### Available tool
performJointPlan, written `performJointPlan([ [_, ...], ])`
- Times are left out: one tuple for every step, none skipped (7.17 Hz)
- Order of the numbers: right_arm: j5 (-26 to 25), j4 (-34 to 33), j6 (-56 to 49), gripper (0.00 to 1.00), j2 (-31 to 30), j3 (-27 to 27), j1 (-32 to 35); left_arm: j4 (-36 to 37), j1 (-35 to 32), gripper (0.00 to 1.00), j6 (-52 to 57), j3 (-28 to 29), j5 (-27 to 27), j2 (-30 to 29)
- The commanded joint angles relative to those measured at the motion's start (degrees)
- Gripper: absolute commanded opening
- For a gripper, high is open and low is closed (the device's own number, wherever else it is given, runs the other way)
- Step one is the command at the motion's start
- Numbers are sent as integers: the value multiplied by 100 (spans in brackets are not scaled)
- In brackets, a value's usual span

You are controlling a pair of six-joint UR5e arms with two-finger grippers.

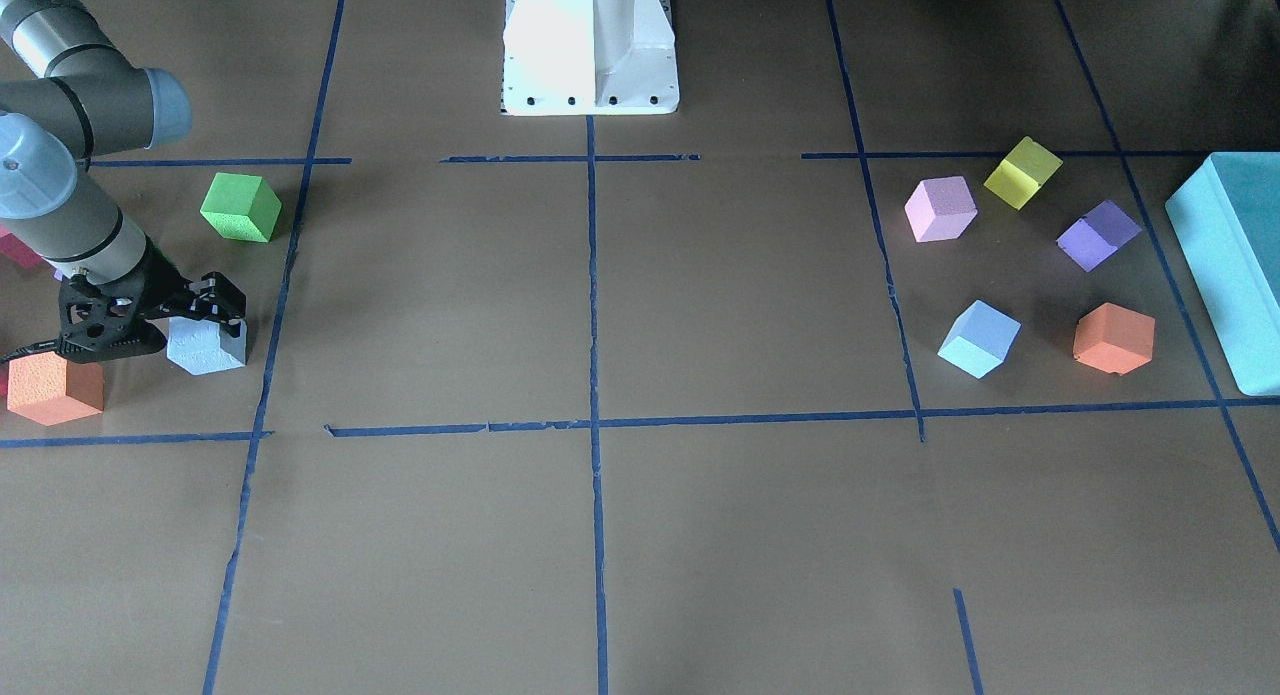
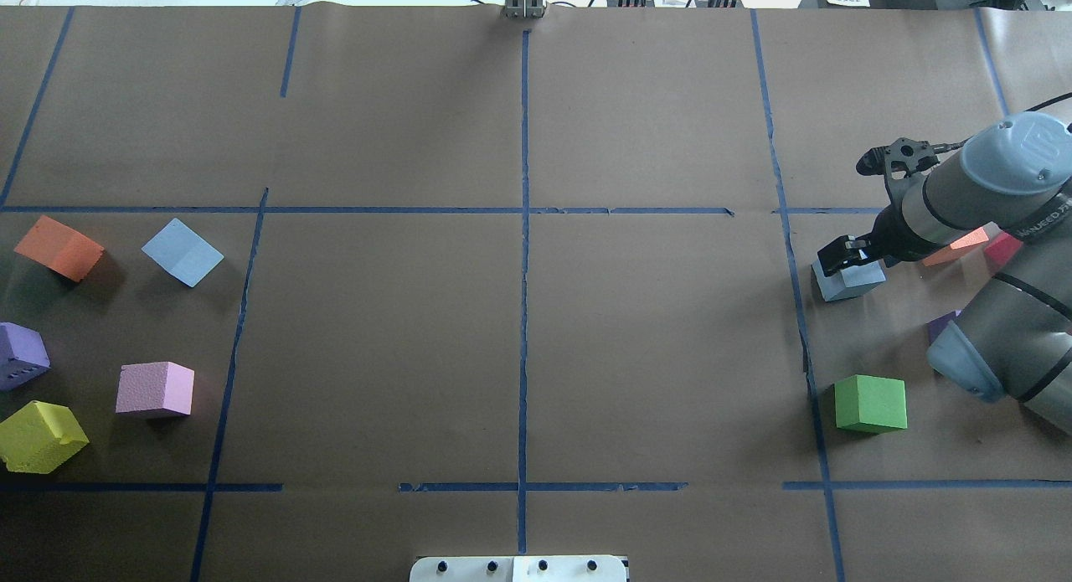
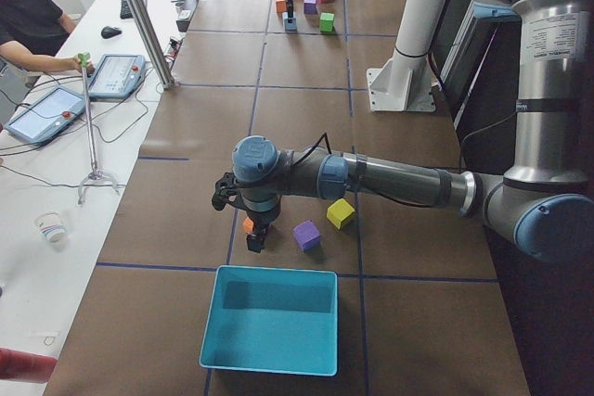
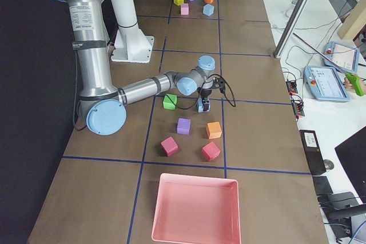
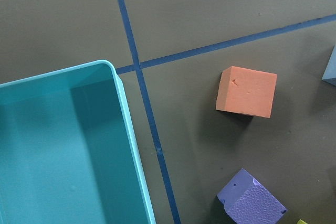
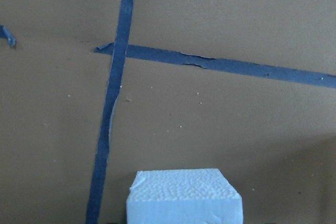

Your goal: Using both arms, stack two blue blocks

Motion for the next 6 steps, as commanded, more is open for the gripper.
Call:
performJointPlan([
  [23, 17, 2, 31, 6, 38, -92, 2, -2, 100, 8, -17, -87, 25],
  [32, 17, -7, 2, -3, 47, -92, -7, -2, 100, 17, -25, -95, 25],
  [49, 17, 10, 0, 32, 274, -101, -16, 7, 100, 8, -25, -270, 16],
  [67, -505, 167, 0, 790, 485, -110, -16, 16, 100, 8, -52, -280, 7],
  [41, -1537, 778, 0, 1859, 470, -414, -16, 16, 100, 0, -104, -289, 7],
  [-151, -2017, 1576, 0, 2635, 330, -800, -16, 16, 100, -9, -139, -280, 7],
])
